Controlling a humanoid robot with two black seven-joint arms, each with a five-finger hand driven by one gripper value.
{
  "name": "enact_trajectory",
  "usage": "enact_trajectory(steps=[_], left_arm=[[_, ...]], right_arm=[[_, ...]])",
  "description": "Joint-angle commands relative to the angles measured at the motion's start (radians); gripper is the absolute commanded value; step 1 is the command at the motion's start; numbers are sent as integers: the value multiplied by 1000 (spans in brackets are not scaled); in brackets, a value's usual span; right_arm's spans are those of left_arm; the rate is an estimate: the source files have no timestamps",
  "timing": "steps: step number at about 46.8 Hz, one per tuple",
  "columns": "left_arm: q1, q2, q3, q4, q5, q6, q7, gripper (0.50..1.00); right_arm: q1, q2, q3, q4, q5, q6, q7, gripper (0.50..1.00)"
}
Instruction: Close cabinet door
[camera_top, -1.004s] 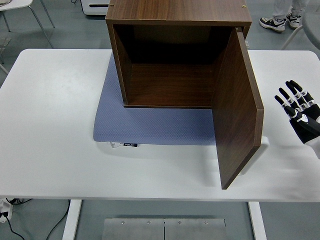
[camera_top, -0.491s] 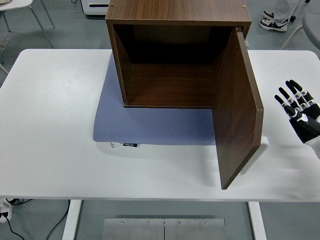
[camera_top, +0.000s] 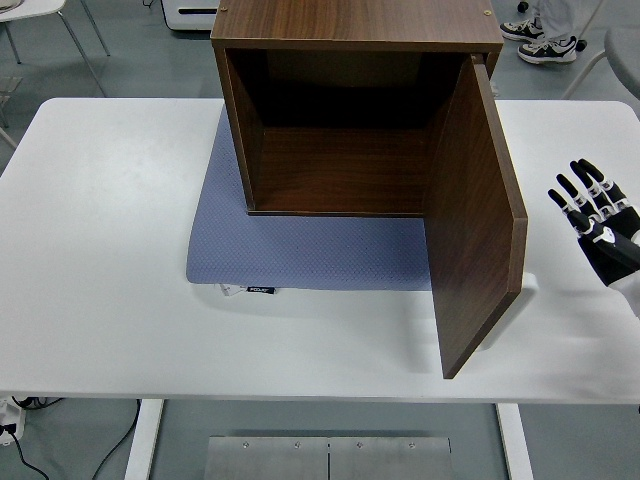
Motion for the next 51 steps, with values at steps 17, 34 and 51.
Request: enact_trajectory(steps=[17, 34, 51], left_arm=[[0, 0, 0, 0, 1, 0, 0, 1000], [0, 0, 0, 0, 1, 0, 0, 1000], [0, 0, 0, 0, 1, 0, 0, 1000]], right_arm=[[-2, 0, 0, 0, 0, 0, 0, 1000], [-7, 2, 1, 0, 0, 0, 2, 1000], [1, 3, 1, 0, 0, 0, 2, 1000]])
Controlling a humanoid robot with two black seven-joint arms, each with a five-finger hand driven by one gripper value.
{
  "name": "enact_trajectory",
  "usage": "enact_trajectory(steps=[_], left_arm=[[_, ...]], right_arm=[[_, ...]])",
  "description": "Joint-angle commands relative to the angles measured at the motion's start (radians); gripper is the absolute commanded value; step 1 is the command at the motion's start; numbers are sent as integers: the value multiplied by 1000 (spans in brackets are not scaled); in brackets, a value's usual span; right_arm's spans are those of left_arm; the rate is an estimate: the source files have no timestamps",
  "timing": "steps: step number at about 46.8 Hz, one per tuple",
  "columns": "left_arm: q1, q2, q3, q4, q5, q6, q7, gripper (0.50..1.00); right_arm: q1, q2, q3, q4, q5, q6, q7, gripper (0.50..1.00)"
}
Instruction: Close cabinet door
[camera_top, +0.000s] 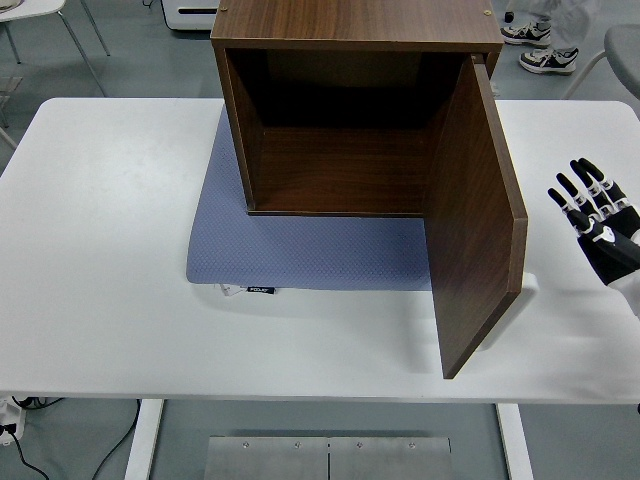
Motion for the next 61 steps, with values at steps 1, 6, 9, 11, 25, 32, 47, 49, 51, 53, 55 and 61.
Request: enact_trajectory(steps=[1, 6, 9, 11, 25, 32, 47, 49, 51, 53, 55, 61], left_arm=[[0, 0, 0, 0, 1, 0, 0, 1000], [0, 0, 0, 0, -1, 0, 0, 1000], [0, 0, 0, 0, 1, 0, 0, 1000], [0, 0, 0, 0, 1, 0, 0, 1000], [0, 0, 0, 0, -1, 0, 0, 1000], [0, 0, 0, 0, 1, 0, 0, 1000], [0, 0, 0, 0, 1, 0, 0, 1000], [0, 0, 0, 0, -1, 0, 0, 1000], [0, 0, 0, 0, -1, 0, 0, 1000], [0, 0, 0, 0, -1, 0, 0, 1000], [0, 0, 0, 0, 1, 0, 0, 1000], [0, 0, 0, 0, -1, 0, 0, 1000]], right_arm=[[0, -2, 0, 0, 0, 0, 0, 1000], [2, -2, -2, 0, 0, 0, -2, 1000], [0, 0, -3, 0, 0, 0, -2, 1000], [0, 0, -5, 0, 0, 0, -2, 1000], [-15, -3, -15, 41, -2, 0, -3, 1000], [-30, -12, -29, 94, -3, 0, -5, 1000], [-81, -60, -54, 181, -11, 0, -5, 1000], [-84, -61, -54, 189, -11, 0, -5, 1000], [-104, -78, -54, 218, -12, 0, -5, 1000], [-113, -87, -54, 233, -12, 0, -6, 1000], [-119, -94, -54, 245, -12, 0, -6, 1000], [-142, -118, -54, 275, -12, 0, -6, 1000]])
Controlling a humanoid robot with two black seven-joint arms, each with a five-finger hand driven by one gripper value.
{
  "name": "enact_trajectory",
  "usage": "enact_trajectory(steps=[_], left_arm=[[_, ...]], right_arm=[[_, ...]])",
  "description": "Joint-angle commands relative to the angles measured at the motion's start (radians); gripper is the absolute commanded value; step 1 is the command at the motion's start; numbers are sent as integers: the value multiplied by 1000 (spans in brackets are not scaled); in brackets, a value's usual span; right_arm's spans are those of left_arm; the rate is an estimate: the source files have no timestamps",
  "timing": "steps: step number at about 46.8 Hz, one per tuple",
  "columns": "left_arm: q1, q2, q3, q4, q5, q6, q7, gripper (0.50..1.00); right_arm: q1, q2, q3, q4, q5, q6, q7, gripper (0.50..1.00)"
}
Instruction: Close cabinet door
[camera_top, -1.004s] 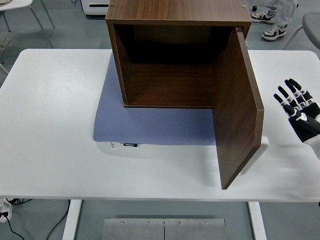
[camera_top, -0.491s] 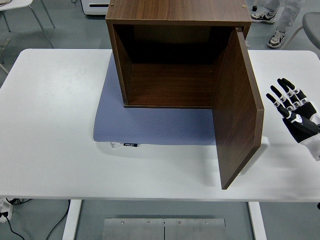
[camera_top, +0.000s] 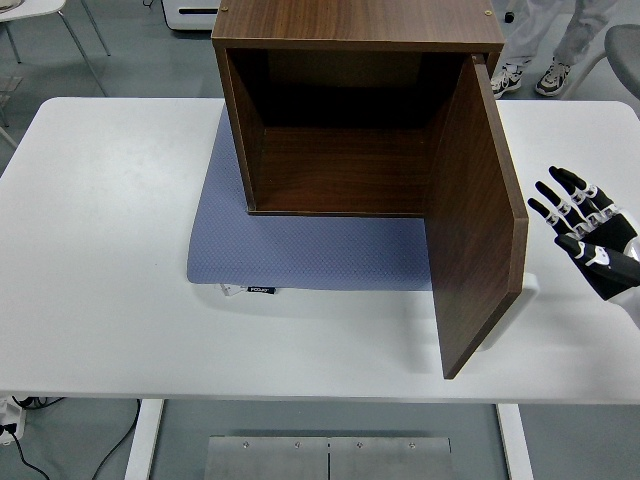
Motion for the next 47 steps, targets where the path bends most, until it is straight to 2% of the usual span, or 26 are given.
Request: enact_trajectory(steps=[1, 23, 38, 47], left_arm=[[0, 0, 0, 0, 1, 0, 0, 1000], [0, 0, 0, 0, -1, 0, 0, 1000], [0, 0, 0, 0, -1, 0, 0, 1000], [0, 0, 0, 0, 1, 0, 0, 1000]], right_arm=[[-14, -15, 2, 17, 0, 0, 0, 1000], [-153, -61, 11, 108, -35, 0, 1, 1000], [-248, -119, 14, 163, -38, 0, 0, 1000], [-288, -120, 14, 184, -87, 0, -2, 1000]])
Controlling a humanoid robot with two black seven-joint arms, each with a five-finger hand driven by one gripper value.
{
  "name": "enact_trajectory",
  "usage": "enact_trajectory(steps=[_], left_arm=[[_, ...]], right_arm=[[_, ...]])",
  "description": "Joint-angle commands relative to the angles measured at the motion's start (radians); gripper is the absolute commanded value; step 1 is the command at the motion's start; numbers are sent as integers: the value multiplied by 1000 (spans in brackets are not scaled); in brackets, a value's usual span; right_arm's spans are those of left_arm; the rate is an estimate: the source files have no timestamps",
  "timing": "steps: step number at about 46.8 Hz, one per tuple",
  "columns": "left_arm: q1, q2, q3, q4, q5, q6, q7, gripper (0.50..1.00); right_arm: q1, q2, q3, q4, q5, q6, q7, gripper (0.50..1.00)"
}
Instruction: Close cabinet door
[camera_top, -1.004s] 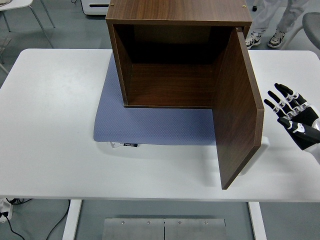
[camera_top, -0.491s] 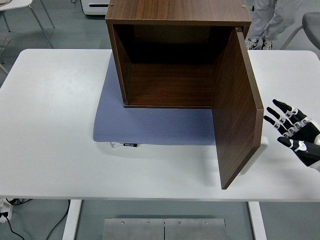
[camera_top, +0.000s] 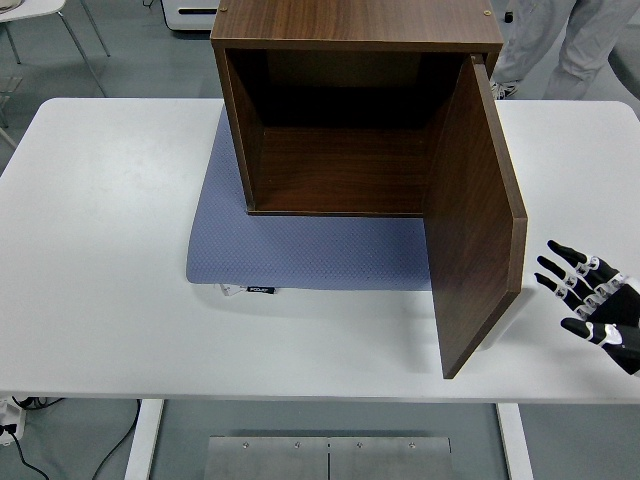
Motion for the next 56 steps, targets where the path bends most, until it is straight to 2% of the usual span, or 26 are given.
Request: enact_trajectory(steps=[1, 27, 56], left_arm=[[0, 0, 0, 0, 1, 0, 2, 1000], [0, 0, 0, 0, 1, 0, 0, 1000], [0, 0, 0, 0, 1, 0, 0, 1000]], right_arm=[[-13, 0, 0, 4, -25, 0, -2, 1000], [-49, 1, -46, 60, -95, 0, -14, 1000], [-6, 17, -115, 115, -97, 0, -35, 1000]])
